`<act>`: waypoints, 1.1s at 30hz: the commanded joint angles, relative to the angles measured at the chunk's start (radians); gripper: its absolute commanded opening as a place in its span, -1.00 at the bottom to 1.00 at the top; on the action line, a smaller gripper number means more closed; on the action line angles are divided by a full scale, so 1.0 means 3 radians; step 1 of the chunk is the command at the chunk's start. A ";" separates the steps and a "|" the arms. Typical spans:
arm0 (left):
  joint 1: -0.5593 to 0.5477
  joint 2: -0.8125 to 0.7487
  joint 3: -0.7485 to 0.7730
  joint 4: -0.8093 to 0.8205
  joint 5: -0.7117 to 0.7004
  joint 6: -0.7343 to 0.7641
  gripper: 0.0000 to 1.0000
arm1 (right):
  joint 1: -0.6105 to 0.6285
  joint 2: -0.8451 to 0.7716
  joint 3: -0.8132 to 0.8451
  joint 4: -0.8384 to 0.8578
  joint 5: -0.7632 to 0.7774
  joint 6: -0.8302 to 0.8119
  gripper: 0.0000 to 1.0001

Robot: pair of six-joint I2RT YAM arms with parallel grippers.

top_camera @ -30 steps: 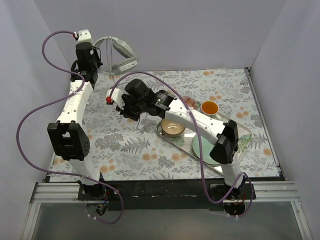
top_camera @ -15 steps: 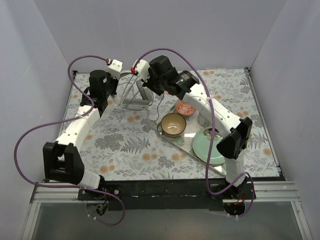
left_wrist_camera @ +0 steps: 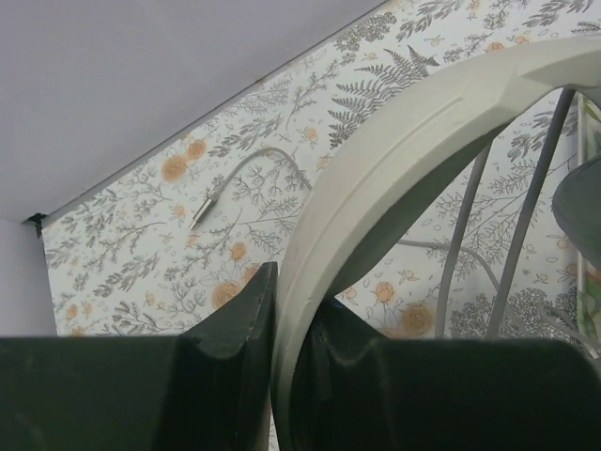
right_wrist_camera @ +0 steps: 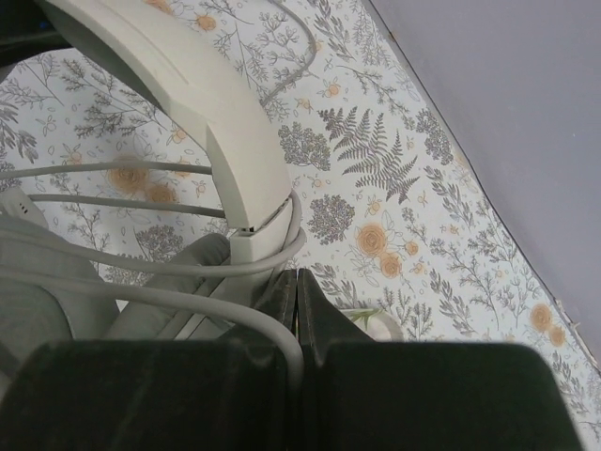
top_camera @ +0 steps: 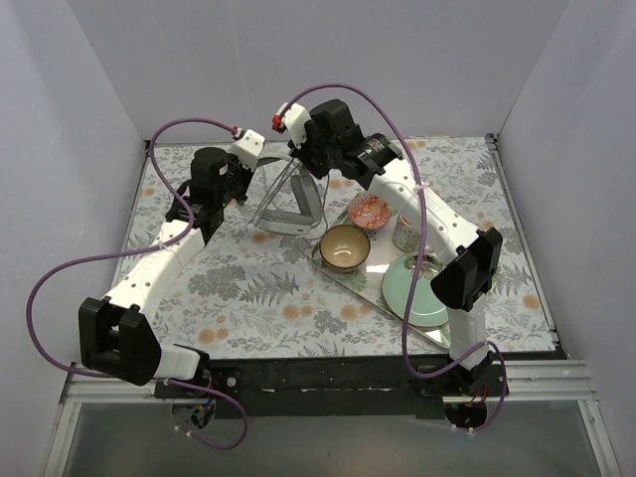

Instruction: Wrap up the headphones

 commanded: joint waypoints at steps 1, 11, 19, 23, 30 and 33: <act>-0.0031 -0.0048 0.0073 -0.0478 0.0232 -0.0028 -1.00 | -0.0141 -0.0307 0.0055 0.0842 0.0383 0.0198 -0.97; -0.0026 -0.0334 0.0155 -0.0811 0.0473 -0.0218 -1.00 | -0.0473 -0.0685 -0.0967 0.1496 0.0323 0.0233 -0.97; -0.0021 -0.0498 0.0624 -0.1414 0.1086 -0.0458 -1.00 | -0.0713 -0.0895 -0.1724 0.2493 -0.0899 0.0259 -0.75; -0.0026 -0.0396 0.1126 -0.1711 0.1113 -0.0800 -1.00 | -0.0734 -0.0839 -0.1919 0.2968 -0.1384 0.0499 -0.48; -0.0021 -0.0273 0.1755 -0.2110 0.1108 -0.0924 -1.00 | -0.0749 -0.0502 -0.1904 0.3746 -0.1912 0.1255 -0.40; -0.0026 -0.0309 0.1796 -0.2095 0.1016 -0.0888 -1.00 | -0.0759 -0.0338 -0.1817 0.3945 -0.2035 0.1531 -0.42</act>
